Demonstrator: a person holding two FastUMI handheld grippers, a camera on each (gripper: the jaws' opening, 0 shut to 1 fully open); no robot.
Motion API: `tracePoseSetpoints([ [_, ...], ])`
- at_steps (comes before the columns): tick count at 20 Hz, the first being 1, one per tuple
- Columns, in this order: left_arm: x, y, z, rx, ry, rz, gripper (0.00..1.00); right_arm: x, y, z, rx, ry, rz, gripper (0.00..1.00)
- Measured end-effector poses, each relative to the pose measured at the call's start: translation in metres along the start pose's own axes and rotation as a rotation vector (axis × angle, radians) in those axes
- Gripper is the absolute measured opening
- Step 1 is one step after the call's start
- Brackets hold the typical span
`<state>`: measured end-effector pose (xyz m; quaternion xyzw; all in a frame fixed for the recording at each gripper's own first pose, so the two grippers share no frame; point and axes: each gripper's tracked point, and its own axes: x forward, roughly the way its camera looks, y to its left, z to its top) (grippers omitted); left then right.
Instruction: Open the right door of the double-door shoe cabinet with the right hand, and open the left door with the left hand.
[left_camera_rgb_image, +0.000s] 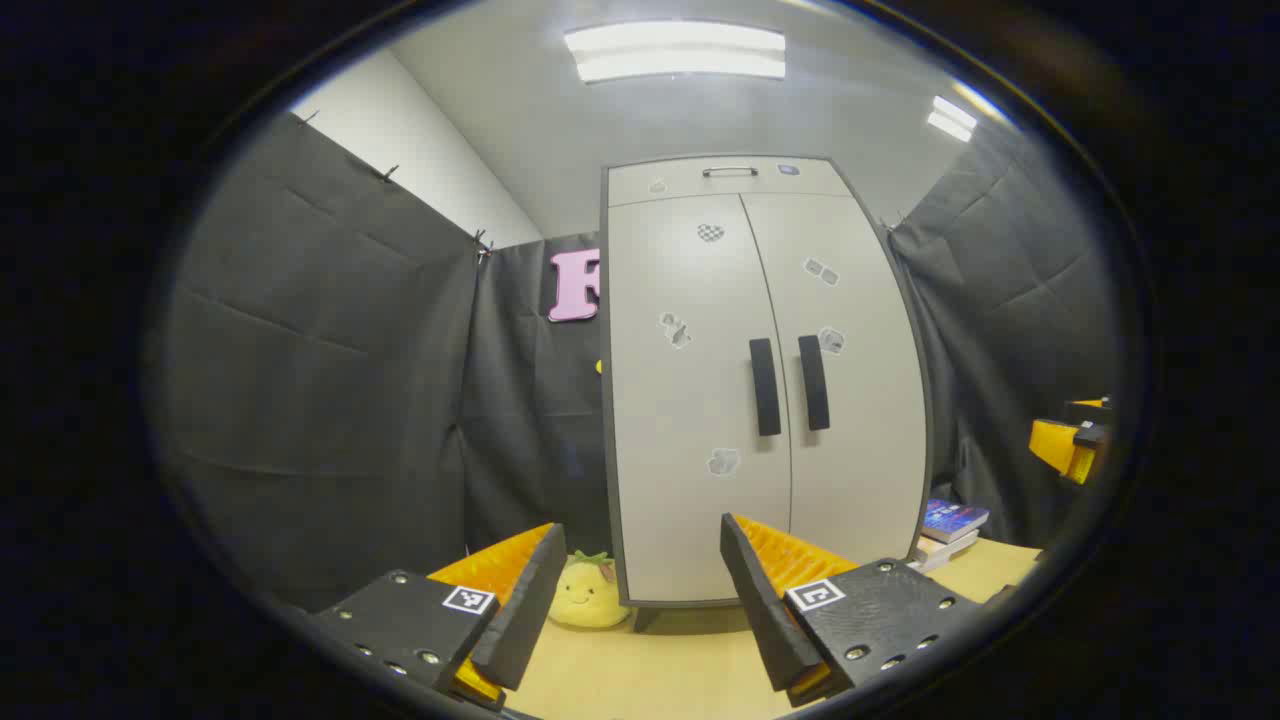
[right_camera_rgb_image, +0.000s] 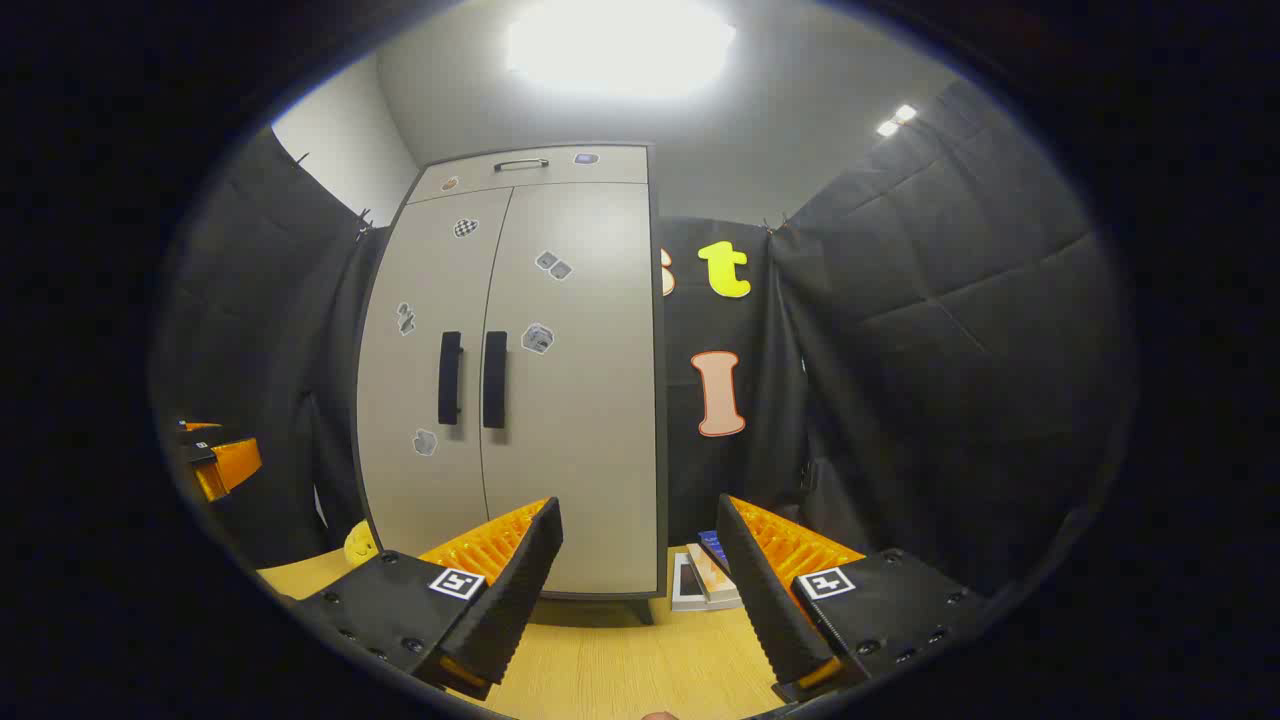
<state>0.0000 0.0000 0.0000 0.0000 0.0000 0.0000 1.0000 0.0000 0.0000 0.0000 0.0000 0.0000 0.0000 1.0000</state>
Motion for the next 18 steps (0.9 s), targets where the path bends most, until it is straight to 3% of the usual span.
tracePoseSetpoints([
  [18,-0.030,-0.003,0.026,0.033,-0.049,0.005,0.90,-0.012,0.014,0.017,-0.006,-0.039,0.037,0.98],
])
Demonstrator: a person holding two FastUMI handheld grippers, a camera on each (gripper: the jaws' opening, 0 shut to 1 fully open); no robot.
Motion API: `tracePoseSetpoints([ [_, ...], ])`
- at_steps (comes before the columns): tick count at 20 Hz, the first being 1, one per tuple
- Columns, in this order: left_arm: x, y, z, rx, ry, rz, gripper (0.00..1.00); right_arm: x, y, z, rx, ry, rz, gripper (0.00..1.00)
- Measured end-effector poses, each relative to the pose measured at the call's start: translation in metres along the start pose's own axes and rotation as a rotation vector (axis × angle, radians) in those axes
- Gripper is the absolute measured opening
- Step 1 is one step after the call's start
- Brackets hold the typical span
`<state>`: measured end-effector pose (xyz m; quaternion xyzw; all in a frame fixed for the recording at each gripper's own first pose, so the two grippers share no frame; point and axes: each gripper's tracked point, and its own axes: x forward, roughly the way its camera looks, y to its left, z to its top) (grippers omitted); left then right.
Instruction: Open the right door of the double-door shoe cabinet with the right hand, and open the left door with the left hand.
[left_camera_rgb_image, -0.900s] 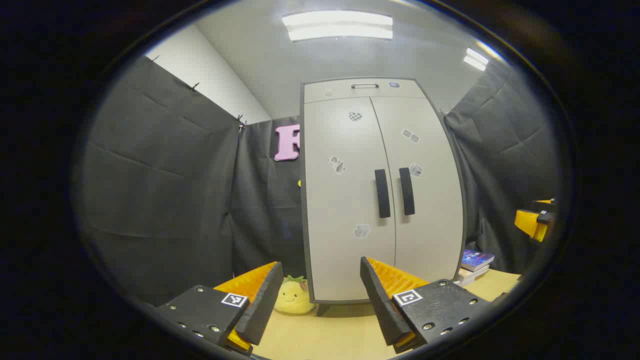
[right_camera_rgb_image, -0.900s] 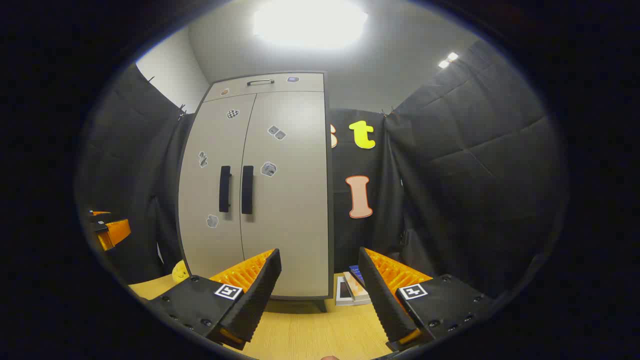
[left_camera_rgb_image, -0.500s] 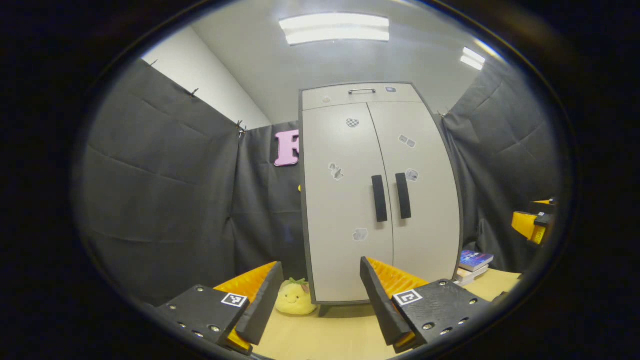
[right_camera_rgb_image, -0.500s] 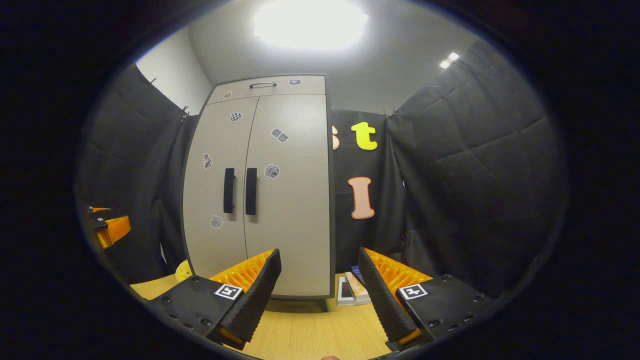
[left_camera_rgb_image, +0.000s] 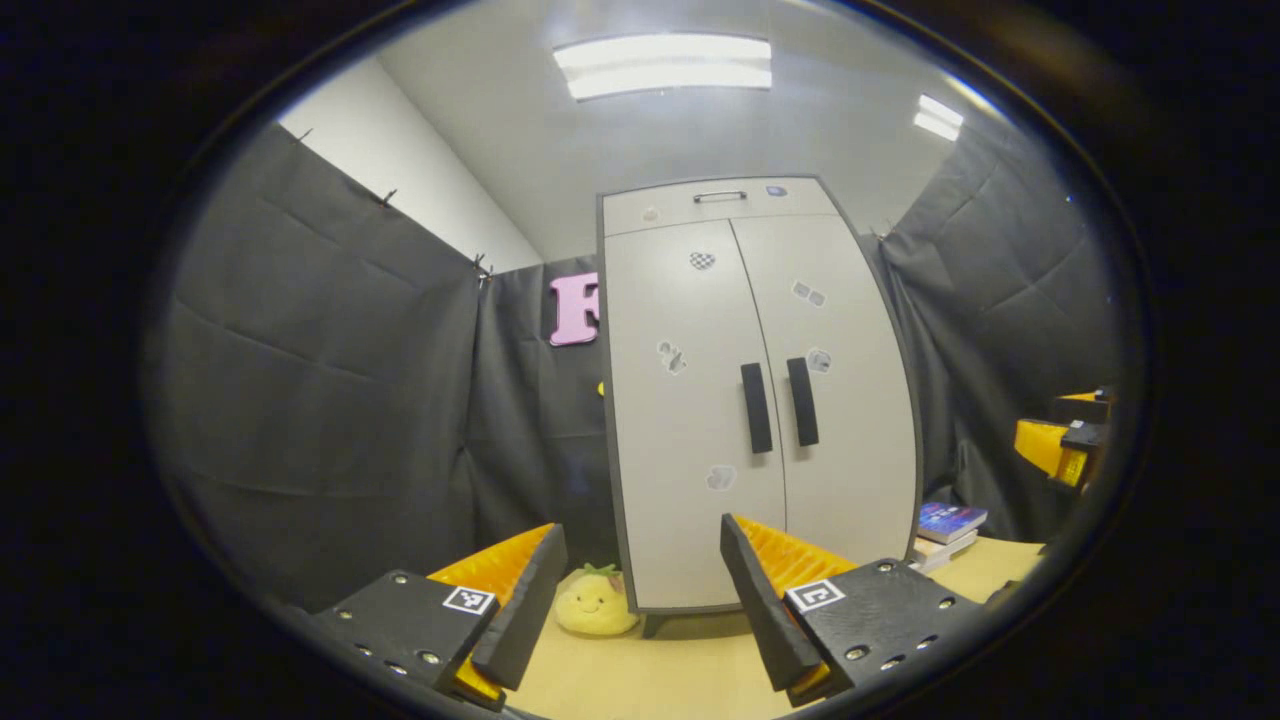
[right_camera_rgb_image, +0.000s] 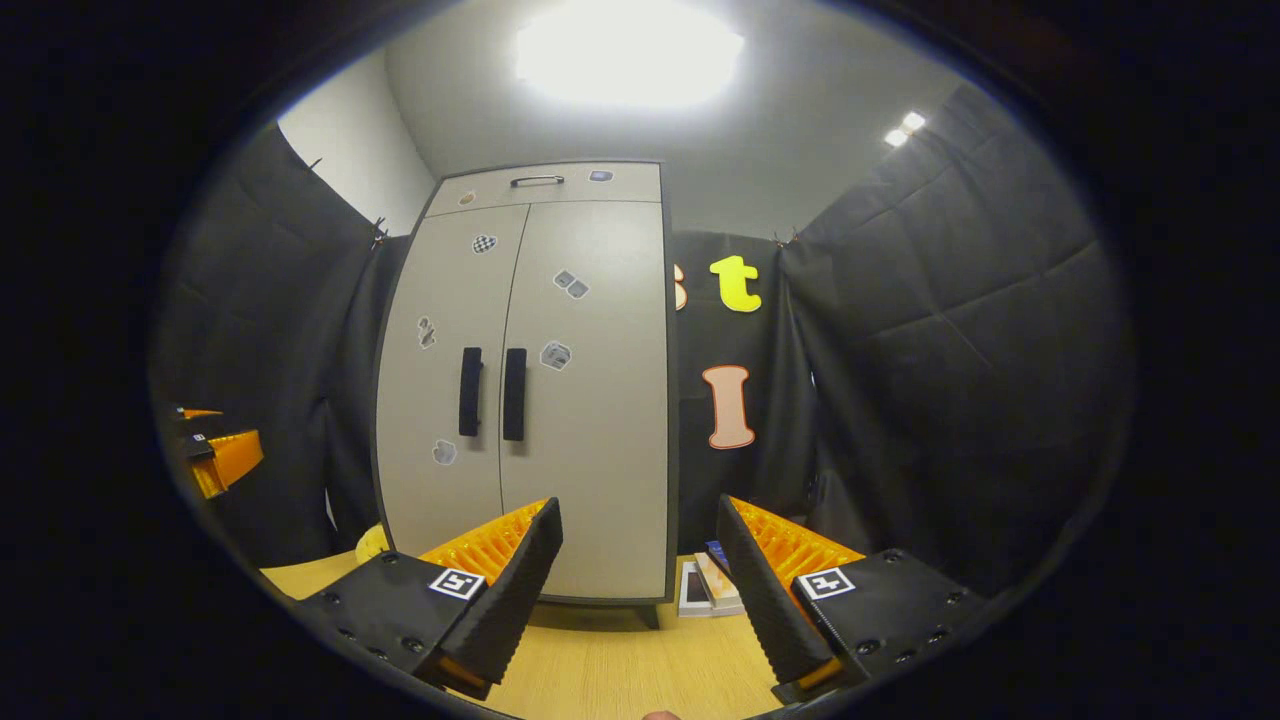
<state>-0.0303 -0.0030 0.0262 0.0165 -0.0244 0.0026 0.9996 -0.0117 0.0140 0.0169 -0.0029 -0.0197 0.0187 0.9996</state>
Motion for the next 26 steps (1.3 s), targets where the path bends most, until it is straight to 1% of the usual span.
tracePoseSetpoints([
  [5,0.005,0.005,-0.009,-0.005,0.011,0.013,0.91,0.037,0.029,0.023,0.005,-0.024,0.052,0.98],
  [11,0.021,0.029,-0.017,-0.008,0.036,0.060,0.90,0.102,0.065,0.060,0.031,-0.053,0.111,0.98],
  [17,0.018,0.056,-0.031,0.023,0.068,0.107,0.89,0.169,0.109,0.085,0.063,-0.054,0.173,0.96],
  [19,0.013,0.066,-0.035,0.034,0.081,0.129,0.89,0.189,0.126,0.085,0.067,-0.038,0.197,0.98],
  [23,0.007,0.089,-0.046,0.023,0.110,0.179,0.89,0.230,0.147,0.069,0.021,0.043,0.192,0.98],
  [26,0.000,0.104,-0.057,0.019,0.140,0.208,0.89,0.252,0.159,0.056,-0.027,0.097,0.197,0.96],
])
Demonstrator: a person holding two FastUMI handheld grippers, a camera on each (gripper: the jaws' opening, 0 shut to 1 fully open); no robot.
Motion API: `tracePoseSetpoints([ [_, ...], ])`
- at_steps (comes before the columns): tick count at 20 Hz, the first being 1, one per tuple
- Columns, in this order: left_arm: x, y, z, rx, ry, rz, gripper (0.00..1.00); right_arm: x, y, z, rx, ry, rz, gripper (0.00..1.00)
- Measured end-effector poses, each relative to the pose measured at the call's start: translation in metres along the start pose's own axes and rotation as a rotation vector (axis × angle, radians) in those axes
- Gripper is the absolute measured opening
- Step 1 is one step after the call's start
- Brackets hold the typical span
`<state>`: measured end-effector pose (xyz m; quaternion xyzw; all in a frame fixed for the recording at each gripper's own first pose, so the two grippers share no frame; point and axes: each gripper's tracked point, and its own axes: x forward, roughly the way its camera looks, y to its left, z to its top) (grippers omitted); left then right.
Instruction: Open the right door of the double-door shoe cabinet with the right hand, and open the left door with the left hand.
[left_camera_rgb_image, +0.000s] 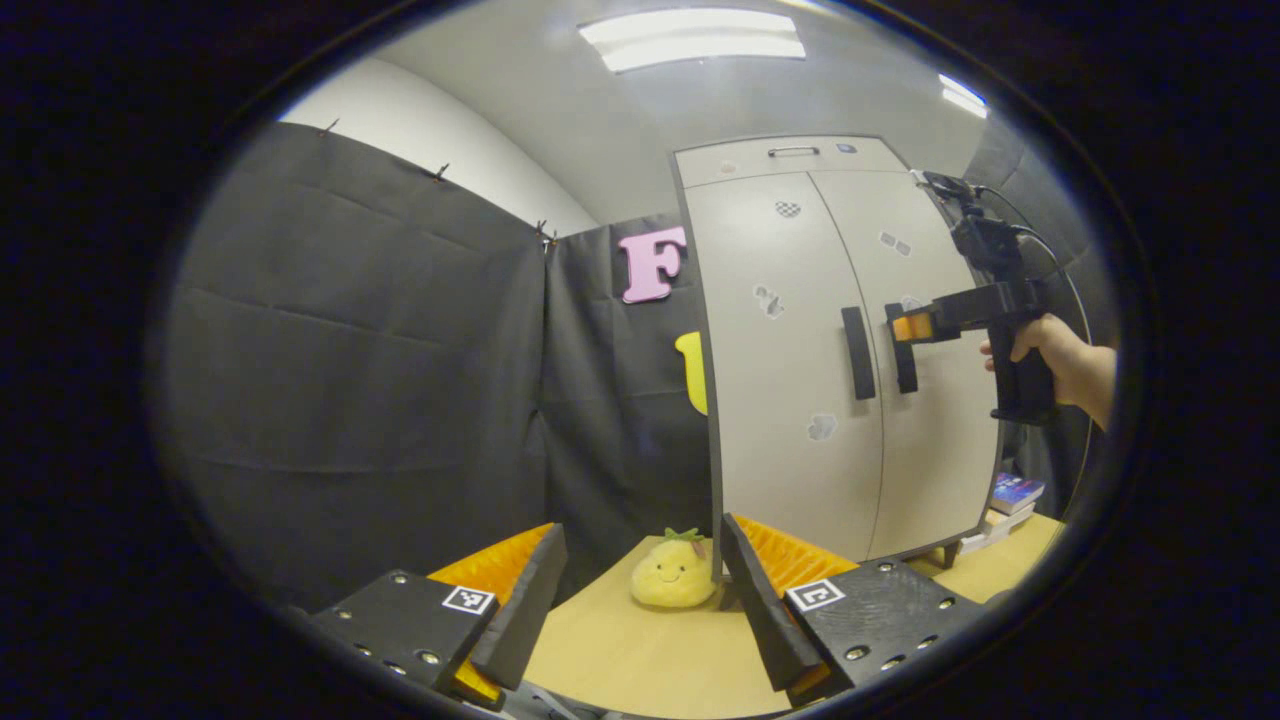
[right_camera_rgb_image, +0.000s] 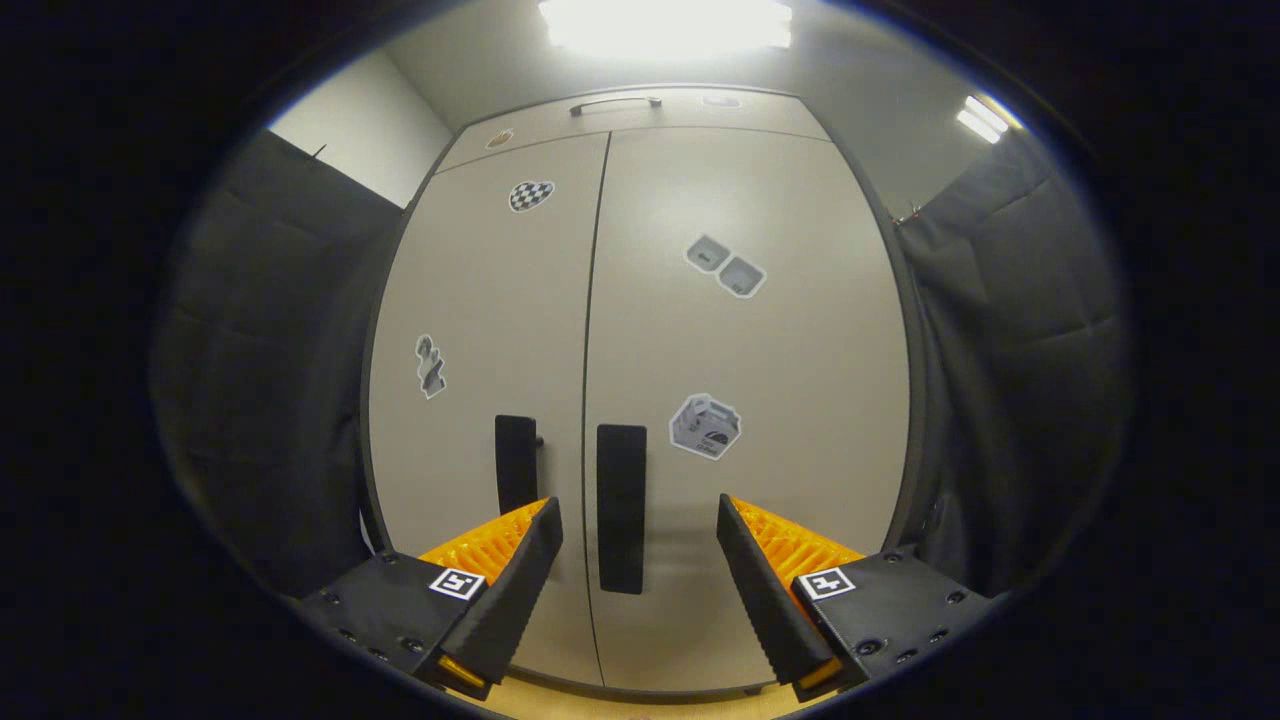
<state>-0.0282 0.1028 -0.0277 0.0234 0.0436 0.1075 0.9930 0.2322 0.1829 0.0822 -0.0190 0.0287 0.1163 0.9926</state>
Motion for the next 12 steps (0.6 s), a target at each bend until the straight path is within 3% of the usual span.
tracePoseSetpoints([
  [5,-0.008,0.016,-0.009,0.000,0.021,0.036,0.90,0.030,0.010,-0.015,0.027,0.074,0.000,0.95],
  [8,-0.009,0.018,-0.017,-0.004,0.038,0.032,0.90,0.037,0.009,-0.015,0.060,0.084,-0.023,0.79],
  [10,-0.009,0.021,-0.020,0.003,0.048,0.030,0.90,0.044,0.011,-0.019,0.078,0.099,-0.025,0.63],
  [12,-0.009,0.025,-0.020,0.007,0.047,0.035,0.90,0.050,0.010,-0.030,0.092,0.145,-0.030,0.60],
])
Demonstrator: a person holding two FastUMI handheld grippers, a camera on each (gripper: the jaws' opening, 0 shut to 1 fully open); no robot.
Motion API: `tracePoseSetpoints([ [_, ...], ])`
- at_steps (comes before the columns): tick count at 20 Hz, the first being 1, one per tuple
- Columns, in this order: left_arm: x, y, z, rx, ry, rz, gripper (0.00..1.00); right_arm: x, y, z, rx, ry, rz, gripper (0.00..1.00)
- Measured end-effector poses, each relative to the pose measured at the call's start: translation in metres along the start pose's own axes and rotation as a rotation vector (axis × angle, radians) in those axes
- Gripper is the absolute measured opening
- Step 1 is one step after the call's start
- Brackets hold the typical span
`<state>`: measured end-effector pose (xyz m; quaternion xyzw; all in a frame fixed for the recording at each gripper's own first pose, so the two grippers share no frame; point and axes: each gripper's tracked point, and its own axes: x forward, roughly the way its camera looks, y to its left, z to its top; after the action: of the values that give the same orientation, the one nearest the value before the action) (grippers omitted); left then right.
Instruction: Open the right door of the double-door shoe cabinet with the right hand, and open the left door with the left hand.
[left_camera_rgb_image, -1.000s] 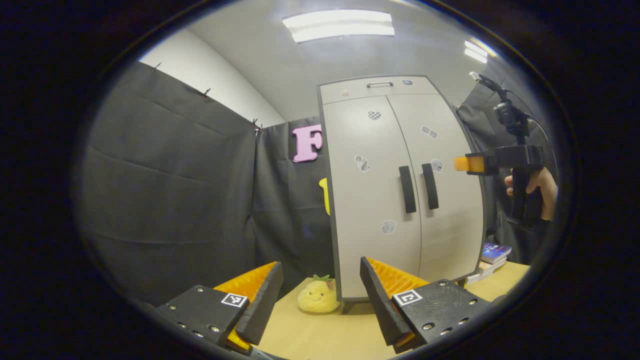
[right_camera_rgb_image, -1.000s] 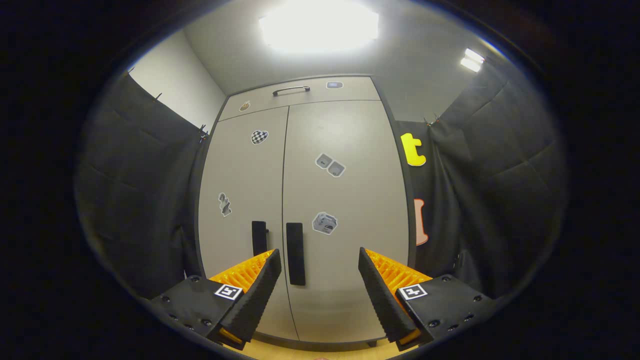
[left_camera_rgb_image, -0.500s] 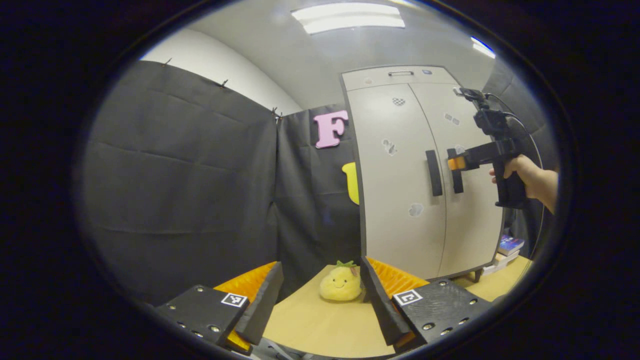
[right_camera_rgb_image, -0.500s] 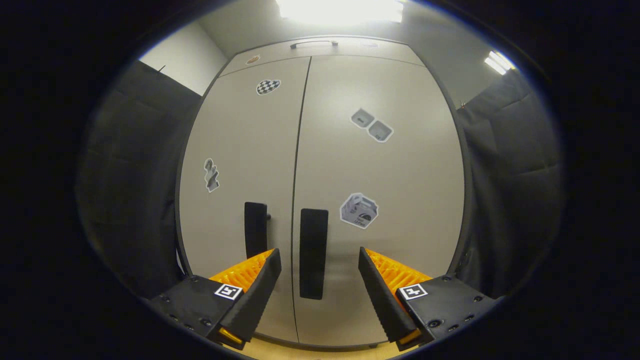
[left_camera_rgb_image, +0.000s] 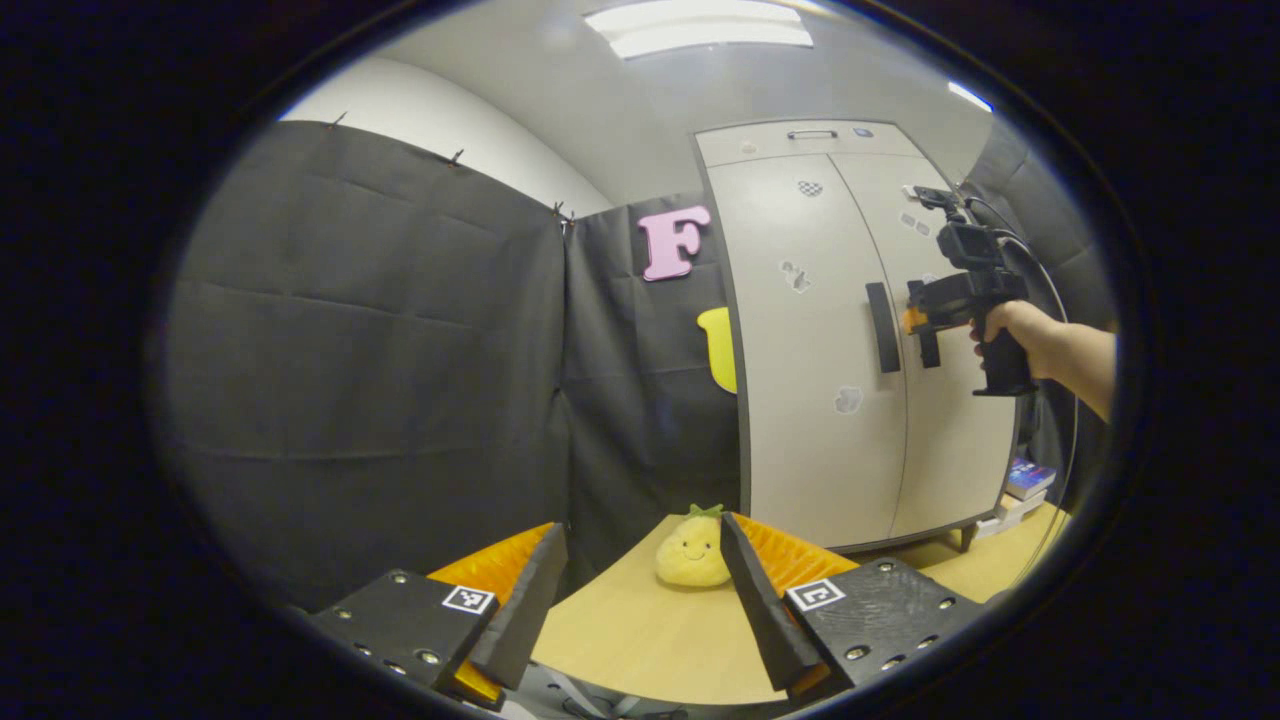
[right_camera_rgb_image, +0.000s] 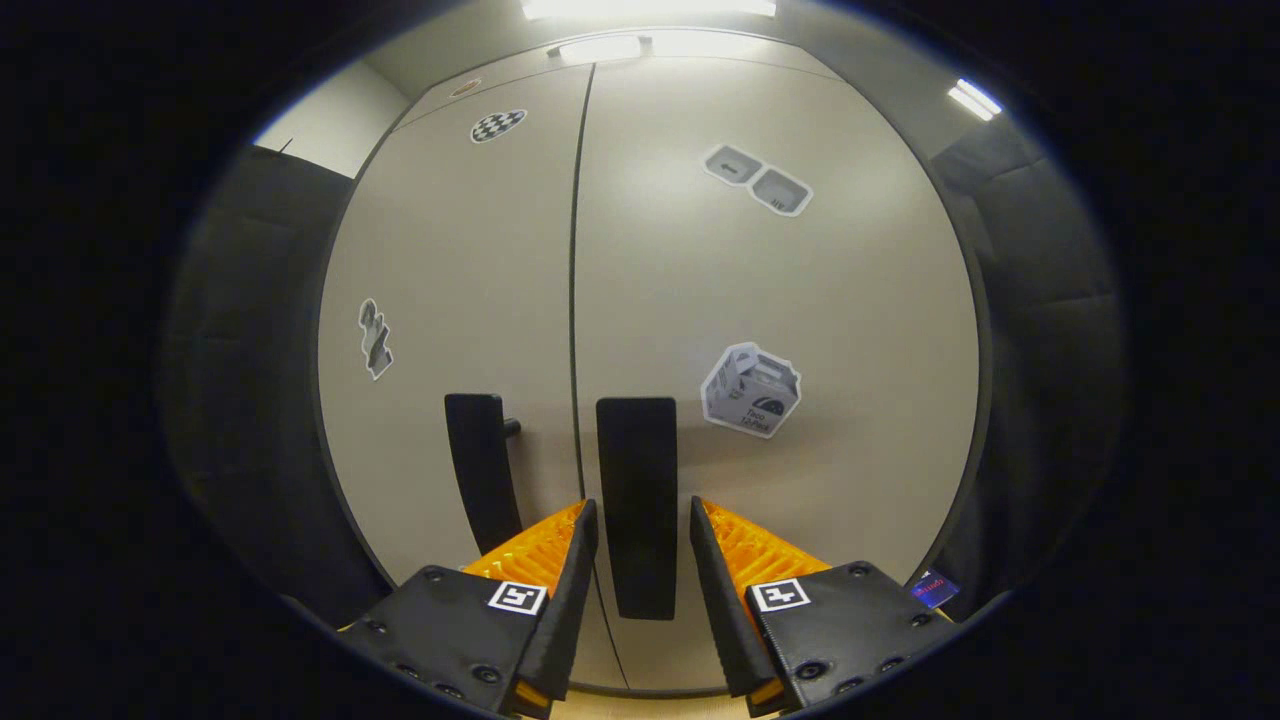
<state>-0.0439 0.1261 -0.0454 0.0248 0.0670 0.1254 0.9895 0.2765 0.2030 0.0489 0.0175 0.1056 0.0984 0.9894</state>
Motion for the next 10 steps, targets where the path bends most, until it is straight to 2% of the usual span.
tracePoseSetpoints([
  [1,-0.0003,0.0008,0.0016,-0.002,-0.004,-0.002,0.90,-0.0043,0.0003,-0.0026,0.035,0.029,0.000,0.60],
  [2,-0.0015,0.0023,0.0021,-0.003,-0.007,-0.001,0.90,0.0034,-0.0006,0.0004,0.066,0.008,0.004,0.36],
  [6,-0.0011,0.0059,0.0026,-0.001,-0.008,-0.008,0.91,0.0033,0.0005,-0.0042,0.079,0.044,-0.003,0.37],
  [8,-0.0009,0.0080,0.0042,-0.007,-0.015,-0.007,0.90,0.0033,0.0009,-0.0053,0.001,0.043,-0.007,0.38],
  [9,-0.0018,0.0072,0.0051,-0.014,-0.019,-0.009,0.90,0.0004,0.0006,-0.0077,-0.031,0.047,-0.002,0.27],
  [10,-0.0019,0.0058,0.0046,-0.023,-0.021,-0.014,0.90,0.0003,0.0016,-0.0056,-0.025,0.041,0.008,0.21],
])
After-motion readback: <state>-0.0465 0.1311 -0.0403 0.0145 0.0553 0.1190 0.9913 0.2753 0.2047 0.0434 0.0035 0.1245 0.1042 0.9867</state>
